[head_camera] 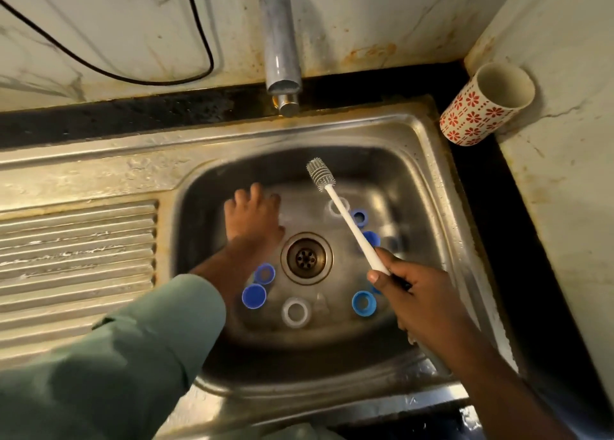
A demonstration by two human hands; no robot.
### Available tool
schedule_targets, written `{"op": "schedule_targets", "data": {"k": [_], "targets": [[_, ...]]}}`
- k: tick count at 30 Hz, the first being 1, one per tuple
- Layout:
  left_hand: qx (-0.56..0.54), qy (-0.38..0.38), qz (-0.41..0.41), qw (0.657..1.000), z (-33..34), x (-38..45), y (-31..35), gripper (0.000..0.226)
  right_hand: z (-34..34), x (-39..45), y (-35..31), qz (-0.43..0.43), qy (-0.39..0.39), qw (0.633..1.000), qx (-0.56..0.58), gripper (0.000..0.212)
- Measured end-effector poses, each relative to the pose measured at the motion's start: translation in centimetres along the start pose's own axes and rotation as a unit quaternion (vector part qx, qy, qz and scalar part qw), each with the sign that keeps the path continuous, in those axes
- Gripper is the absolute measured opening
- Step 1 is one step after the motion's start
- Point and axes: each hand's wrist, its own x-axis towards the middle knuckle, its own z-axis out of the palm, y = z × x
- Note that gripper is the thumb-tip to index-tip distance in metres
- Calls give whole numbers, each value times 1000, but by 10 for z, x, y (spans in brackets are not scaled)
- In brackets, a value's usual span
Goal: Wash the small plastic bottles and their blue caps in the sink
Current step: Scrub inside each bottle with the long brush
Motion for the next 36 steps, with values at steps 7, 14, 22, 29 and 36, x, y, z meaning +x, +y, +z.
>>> {"op": "schedule_targets", "data": {"k": [7, 14, 22, 29, 36], "targets": [[-265, -35, -133, 955, 2, -9, -36, 43, 22, -7, -22, -58, -50, 996, -40, 41], [-928, -41, -251, 272, -42, -70, -62, 22, 15, -40, -27, -119, -56, 989, -73, 39], [-953, 67, -223, 191, -81, -113, -99, 86, -1, -75, -29, -284, -85, 929, -221, 52], [-942, 55, -160, 290, -90, -136, -91, 68, -11, -74, -41, -324, -61, 876, -352, 53], [-913, 24, -112, 392, -100, -156, -67, 60, 10, -76, -63, -331, -24, 799, -501, 57]]}}
